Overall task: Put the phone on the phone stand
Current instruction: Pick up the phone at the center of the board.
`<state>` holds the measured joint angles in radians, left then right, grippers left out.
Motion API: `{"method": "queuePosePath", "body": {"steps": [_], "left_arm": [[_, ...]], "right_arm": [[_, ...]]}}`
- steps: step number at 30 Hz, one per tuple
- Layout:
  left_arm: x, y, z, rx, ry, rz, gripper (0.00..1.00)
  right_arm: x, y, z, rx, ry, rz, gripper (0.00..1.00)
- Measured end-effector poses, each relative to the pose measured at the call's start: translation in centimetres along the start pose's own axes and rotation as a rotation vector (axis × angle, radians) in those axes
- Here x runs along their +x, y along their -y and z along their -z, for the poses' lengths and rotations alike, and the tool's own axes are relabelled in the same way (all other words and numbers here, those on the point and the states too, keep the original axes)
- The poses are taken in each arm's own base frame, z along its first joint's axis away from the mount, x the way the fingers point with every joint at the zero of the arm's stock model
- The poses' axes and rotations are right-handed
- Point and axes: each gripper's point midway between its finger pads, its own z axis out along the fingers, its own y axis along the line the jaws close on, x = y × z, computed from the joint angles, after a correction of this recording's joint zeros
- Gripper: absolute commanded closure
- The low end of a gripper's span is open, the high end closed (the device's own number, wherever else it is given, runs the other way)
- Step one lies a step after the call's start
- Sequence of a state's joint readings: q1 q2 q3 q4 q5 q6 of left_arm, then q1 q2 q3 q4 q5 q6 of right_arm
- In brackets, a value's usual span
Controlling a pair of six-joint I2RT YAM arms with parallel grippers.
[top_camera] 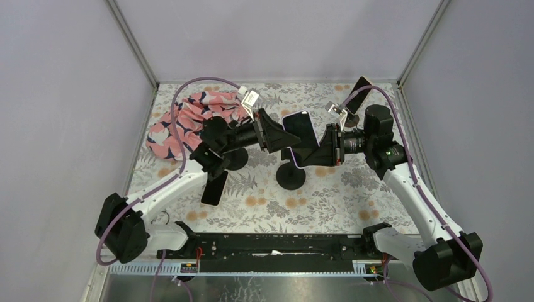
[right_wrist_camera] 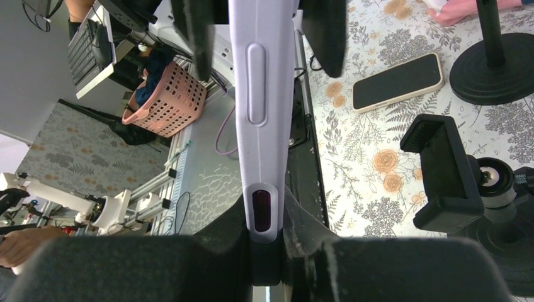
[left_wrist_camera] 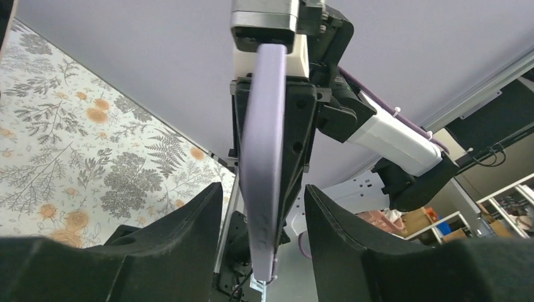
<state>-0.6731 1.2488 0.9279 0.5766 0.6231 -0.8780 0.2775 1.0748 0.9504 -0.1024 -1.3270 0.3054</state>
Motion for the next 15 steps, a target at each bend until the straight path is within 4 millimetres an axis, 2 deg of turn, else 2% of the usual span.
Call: {"method": "queuePosePath", "body": {"steps": [6, 11, 15], "left_arm": [[-0.6, -0.8, -0.5, 0.024, 0.006, 0.063, 0.50], [-2.2, 0.9, -0.7, 0.075, 0.019, 0.049, 0.58], [-2.6, 1.5, -0.8, 0.099, 0.003, 0.040, 0.60]], "right_arm": [[0.2, 0.1, 0.0, -0.002, -0.004, 0.018, 1.00], [0.5, 0.2, 0.1, -0.004, -0.012, 0.028, 1.00], [0.6, -0.2, 0.1, -0.016, -0.014, 0.069, 1.00]]}}
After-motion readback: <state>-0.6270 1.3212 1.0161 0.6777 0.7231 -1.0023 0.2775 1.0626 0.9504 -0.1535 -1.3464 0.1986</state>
